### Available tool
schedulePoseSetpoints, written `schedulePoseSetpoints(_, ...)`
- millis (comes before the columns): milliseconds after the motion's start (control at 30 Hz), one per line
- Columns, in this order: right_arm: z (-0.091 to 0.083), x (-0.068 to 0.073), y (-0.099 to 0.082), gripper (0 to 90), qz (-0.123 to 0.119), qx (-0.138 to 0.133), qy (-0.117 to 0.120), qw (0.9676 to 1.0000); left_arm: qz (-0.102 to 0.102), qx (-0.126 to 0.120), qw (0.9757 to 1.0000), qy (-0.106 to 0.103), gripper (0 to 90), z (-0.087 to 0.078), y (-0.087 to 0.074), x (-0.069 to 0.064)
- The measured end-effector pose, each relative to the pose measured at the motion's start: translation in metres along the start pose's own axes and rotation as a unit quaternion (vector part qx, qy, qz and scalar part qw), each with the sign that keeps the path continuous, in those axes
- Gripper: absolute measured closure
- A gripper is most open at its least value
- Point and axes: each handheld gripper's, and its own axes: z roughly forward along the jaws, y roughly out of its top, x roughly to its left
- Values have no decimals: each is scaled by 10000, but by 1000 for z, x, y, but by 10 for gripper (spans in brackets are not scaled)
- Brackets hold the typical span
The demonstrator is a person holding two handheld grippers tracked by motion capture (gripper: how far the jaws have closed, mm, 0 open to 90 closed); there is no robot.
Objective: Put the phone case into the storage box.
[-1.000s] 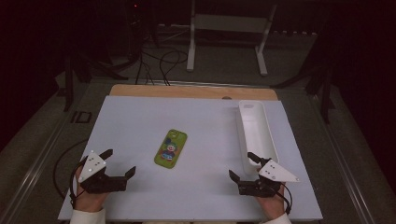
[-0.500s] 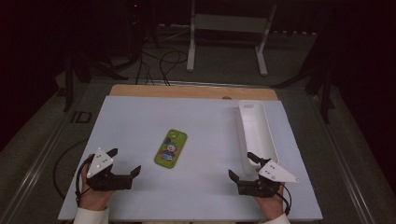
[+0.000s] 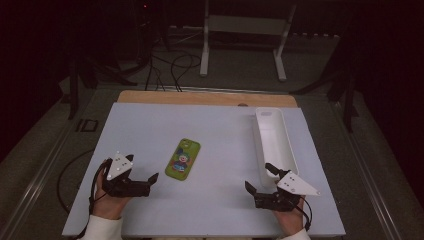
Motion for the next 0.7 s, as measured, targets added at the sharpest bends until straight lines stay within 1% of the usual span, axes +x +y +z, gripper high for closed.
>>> schedulePoseSetpoints(167,0,0,0,80,10,-2,-6,10000,-54,35,10000,5,0,4,1,1)
schedulePoseSetpoints(300,1,0,0,80,11,21,-9,10000,-22,147,9999,2,0,10,4,0)
schedulePoseSetpoints(700,1,0,0,80,23,13,-3,10000,52,360,9993,34,0,22,11,-5)
